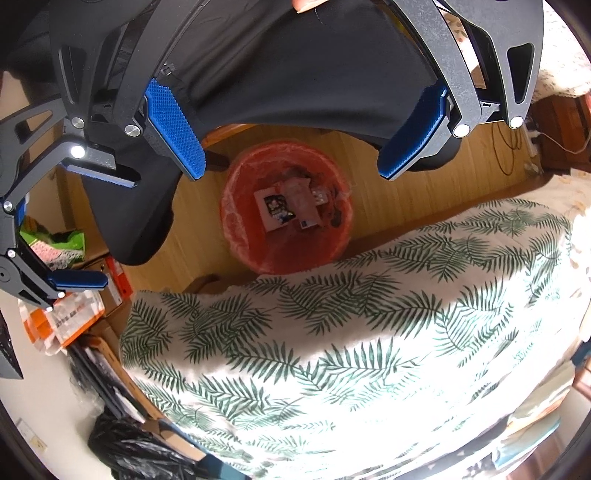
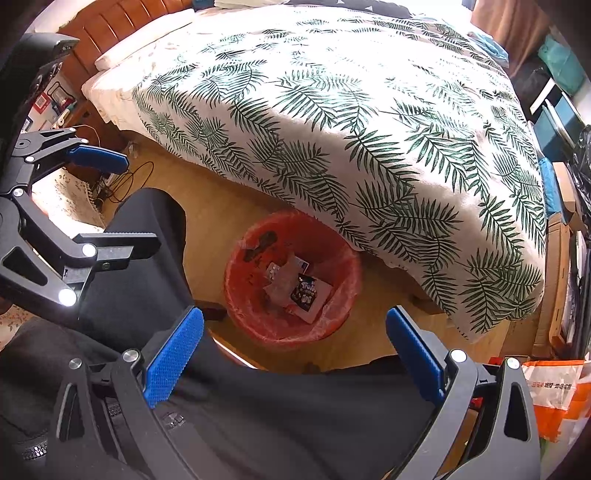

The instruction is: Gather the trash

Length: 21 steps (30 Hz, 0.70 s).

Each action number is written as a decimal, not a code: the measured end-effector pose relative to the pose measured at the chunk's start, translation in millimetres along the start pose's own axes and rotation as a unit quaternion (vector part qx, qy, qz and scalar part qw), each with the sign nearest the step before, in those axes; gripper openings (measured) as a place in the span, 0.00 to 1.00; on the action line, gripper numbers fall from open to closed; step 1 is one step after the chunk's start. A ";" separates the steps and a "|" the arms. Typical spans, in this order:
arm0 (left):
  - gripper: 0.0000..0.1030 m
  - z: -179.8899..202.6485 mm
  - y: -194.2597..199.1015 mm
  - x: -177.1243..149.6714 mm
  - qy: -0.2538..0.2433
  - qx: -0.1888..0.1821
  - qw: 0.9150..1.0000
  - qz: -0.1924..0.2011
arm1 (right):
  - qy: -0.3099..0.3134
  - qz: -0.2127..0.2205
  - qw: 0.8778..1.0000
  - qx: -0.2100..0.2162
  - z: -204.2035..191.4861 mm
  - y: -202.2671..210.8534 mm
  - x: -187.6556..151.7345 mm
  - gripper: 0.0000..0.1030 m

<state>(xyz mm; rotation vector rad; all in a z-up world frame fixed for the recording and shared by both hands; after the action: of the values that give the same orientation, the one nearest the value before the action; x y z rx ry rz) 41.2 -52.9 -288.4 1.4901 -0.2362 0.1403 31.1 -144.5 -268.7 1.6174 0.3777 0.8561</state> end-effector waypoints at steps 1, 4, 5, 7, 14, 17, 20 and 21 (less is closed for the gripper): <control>0.94 0.2 -0.2 0.3 0.001 0.001 1.000 0.000 | 0.000 -0.001 1.000 0.000 0.1 -0.5 -0.1 0.95; 0.94 -0.2 -0.6 1.1 0.002 0.003 1.000 -0.001 | -0.001 -0.001 1.000 -0.001 0.4 -1.1 0.2 0.95; 0.94 -0.4 -1.0 1.2 0.002 0.003 1.000 -0.002 | -0.001 -0.001 1.000 -0.001 0.8 -1.2 0.2 0.95; 0.94 -0.5 -1.8 1.4 0.004 0.003 1.000 -0.004 | -0.002 0.000 1.000 -0.001 2.0 -1.5 0.5 0.95; 0.94 -0.7 -4.8 1.2 0.006 0.001 1.000 -0.009 | -0.002 -0.001 1.000 0.000 3.6 -1.9 0.1 0.95; 0.94 0.3 -5.2 1.1 0.005 -0.001 1.000 -0.009 | -0.002 -0.001 1.000 0.000 3.6 -2.1 0.3 0.95; 0.94 0.4 -5.1 1.4 0.005 0.000 1.000 -0.008 | -0.003 -0.001 1.000 0.001 3.4 -2.7 0.1 0.95; 0.94 0.9 -4.4 1.7 0.005 -0.003 1.000 -0.006 | -0.003 -0.001 1.000 0.001 3.4 -2.9 0.0 0.95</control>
<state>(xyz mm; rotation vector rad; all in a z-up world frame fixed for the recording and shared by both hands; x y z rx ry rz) 43.8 -54.1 -292.1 1.4843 -0.2181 0.1373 34.1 -146.1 -271.5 1.6200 0.3766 0.8498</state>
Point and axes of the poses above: each gripper's, at about its wrist camera, not at the fingertips, and y roughly against the way its jaws point, z to its right, x to its top, the point moved 10 cm from there along -y, roughly the way its jaws point, and after that the axes turned 6 degrees about y, right-handed, at the moved point
